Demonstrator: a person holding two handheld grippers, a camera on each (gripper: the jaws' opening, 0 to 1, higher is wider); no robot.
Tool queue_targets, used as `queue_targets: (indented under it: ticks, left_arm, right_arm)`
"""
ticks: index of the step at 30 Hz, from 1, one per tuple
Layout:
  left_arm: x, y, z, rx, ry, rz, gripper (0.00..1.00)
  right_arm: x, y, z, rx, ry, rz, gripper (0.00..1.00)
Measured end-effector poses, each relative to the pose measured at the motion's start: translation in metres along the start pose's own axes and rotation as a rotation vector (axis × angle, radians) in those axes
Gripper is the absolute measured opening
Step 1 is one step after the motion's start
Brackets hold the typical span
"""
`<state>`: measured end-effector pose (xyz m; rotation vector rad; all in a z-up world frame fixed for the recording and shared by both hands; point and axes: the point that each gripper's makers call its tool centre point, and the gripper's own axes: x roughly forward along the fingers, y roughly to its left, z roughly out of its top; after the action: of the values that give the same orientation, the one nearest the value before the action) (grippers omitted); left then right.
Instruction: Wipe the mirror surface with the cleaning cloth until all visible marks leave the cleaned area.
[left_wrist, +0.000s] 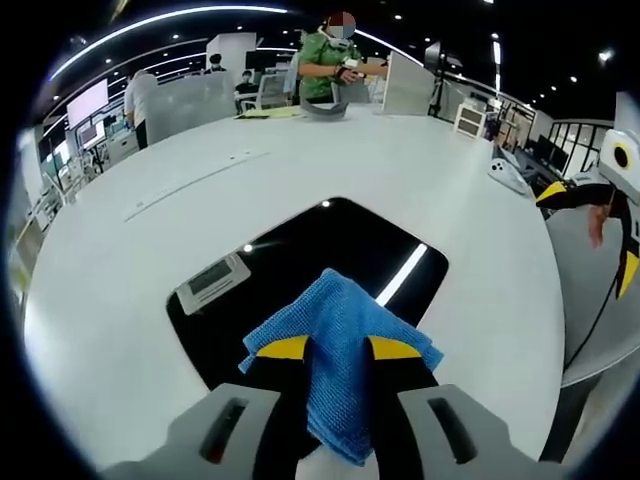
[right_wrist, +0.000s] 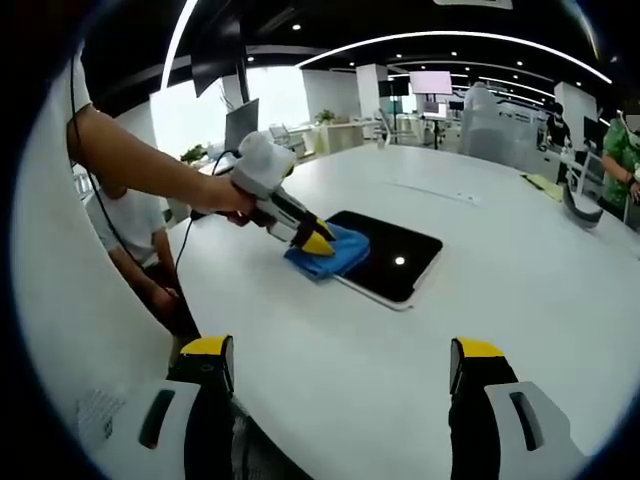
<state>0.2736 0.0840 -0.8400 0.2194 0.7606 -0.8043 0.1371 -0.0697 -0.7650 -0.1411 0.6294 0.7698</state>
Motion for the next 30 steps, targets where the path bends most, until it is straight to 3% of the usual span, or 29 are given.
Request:
queue_targets:
  ticks: [30]
  left_arm:
    - [0.011,-0.014,0.009,-0.001,0.001,-0.015,0.20]
  right_arm:
    - [-0.009,-0.005,-0.004,0.004,-0.004,-0.015,0.89]
